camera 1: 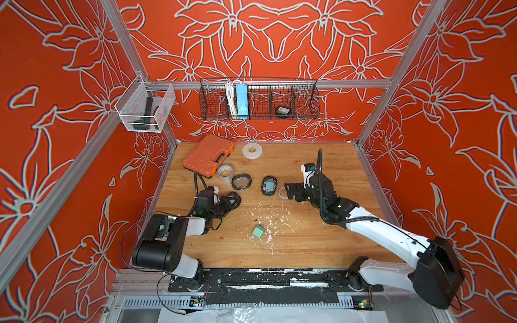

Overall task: Pack away charging kits
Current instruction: Place the storage bag at the center of the board.

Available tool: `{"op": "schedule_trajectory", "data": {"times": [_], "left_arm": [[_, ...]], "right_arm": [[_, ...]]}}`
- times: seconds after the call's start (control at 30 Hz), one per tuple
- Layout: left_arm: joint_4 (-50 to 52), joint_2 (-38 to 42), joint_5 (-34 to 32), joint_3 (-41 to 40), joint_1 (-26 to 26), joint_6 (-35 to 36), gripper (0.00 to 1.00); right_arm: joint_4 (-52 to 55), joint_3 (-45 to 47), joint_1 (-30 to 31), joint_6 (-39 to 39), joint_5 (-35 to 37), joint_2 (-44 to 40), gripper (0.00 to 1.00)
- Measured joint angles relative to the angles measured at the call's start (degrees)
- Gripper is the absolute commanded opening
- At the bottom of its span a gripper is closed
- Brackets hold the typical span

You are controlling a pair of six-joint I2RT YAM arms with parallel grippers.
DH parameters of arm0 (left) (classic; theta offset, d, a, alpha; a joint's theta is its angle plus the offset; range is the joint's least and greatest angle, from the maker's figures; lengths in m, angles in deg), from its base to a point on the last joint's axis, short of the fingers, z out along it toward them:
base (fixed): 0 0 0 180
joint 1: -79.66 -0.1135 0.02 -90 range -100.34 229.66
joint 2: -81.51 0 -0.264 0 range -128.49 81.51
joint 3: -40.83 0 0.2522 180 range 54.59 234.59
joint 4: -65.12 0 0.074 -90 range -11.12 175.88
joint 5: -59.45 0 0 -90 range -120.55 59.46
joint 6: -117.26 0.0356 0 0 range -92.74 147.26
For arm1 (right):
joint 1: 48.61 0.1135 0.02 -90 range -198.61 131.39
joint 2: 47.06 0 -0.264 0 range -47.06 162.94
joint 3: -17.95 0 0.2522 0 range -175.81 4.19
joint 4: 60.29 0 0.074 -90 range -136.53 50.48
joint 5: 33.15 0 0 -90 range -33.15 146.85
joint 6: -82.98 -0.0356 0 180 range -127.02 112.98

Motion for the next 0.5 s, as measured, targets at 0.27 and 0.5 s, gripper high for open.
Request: {"op": "schedule_trajectory", "data": {"times": [0.27,0.5], "left_arm": [[2.25,-0.9,-7.04,2.32,3.13,-1.27,0.6],[11.3,11.87,-17.49,0.57,3.06,-0.96,0.83]], "right_arm": [[0.24,0.46,0.0,-0.2,-0.07,0.74,0.98],[0.5,3.69,0.0,-0.15,0.02,-1.51,0.98]]}}
